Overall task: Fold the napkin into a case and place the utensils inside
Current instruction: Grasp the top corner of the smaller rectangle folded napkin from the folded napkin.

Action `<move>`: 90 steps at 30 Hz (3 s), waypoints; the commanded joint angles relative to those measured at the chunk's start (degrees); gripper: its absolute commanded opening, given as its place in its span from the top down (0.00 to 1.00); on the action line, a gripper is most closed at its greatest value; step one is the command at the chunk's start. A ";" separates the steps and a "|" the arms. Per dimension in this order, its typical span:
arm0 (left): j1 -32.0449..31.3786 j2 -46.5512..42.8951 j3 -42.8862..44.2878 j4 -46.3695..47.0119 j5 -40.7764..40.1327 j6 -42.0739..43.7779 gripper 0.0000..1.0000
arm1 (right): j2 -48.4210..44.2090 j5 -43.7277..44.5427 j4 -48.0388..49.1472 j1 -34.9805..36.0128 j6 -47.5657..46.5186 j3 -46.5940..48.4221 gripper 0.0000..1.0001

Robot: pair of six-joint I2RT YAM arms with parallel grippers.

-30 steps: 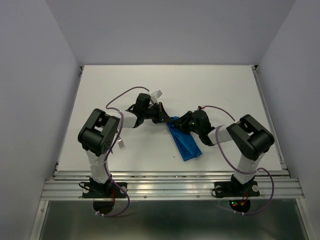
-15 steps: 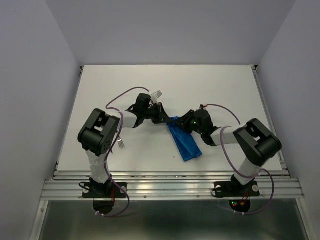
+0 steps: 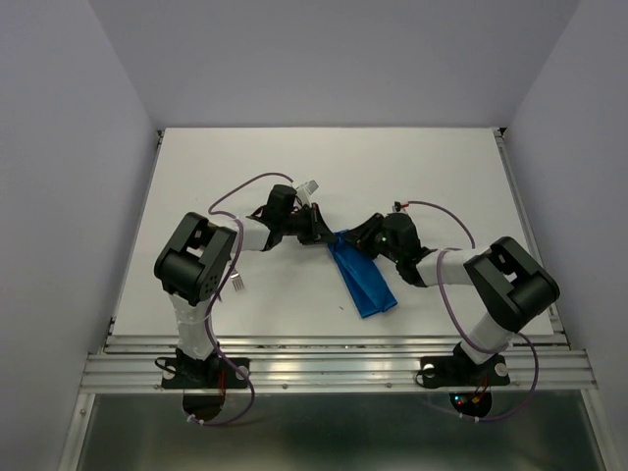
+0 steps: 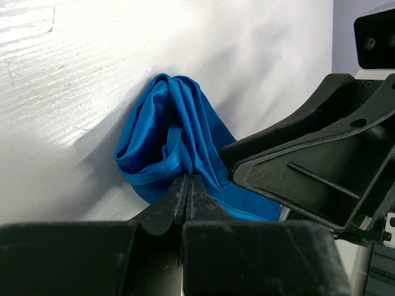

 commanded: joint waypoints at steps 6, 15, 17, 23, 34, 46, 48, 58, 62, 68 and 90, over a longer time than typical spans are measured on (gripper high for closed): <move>-0.30 -0.45 1.53 0.69 1.44 0.76 1.00 | 1.72 -0.33 0.79 0.23 -1.04 0.02 0.72; -0.30 -0.45 1.62 0.60 1.44 0.76 1.00 | 3.74 -2.00 2.63 0.23 -0.78 -0.07 0.80; -0.30 -0.54 1.53 0.60 1.35 0.76 1.00 | 3.83 -2.09 2.90 0.23 -0.60 -0.24 0.80; -0.30 -0.71 1.36 0.60 1.35 0.76 1.00 | 3.48 -2.09 3.51 0.23 -0.51 -0.59 0.87; -0.30 -1.15 1.18 0.60 1.44 0.68 1.00 | 6.99 -3.14 4.83 0.23 0.37 1.86 0.99; -0.30 -1.24 1.09 0.51 1.70 0.68 1.00 | 11.21 -2.44 4.22 0.23 2.47 6.96 0.99; -0.38 -1.15 1.01 0.60 1.79 0.68 1.00 | 11.30 -2.35 4.30 0.23 3.00 7.23 0.99; -0.47 -1.07 1.44 0.60 2.32 0.59 1.00 | 13.40 -0.94 1.50 0.23 4.59 10.56 0.99; -0.38 -0.54 1.62 0.60 2.14 0.41 1.00 | 14.11 -2.08 2.37 0.23 4.76 9.96 0.93; -0.30 -0.27 1.88 0.51 1.79 0.15 1.00 | 9.11 -1.82 2.72 0.23 3.01 7.06 0.76; -0.03 -0.19 2.41 0.42 1.70 0.06 1.00 | -0.30 1.61 -3.60 0.23 -2.79 1.08 0.73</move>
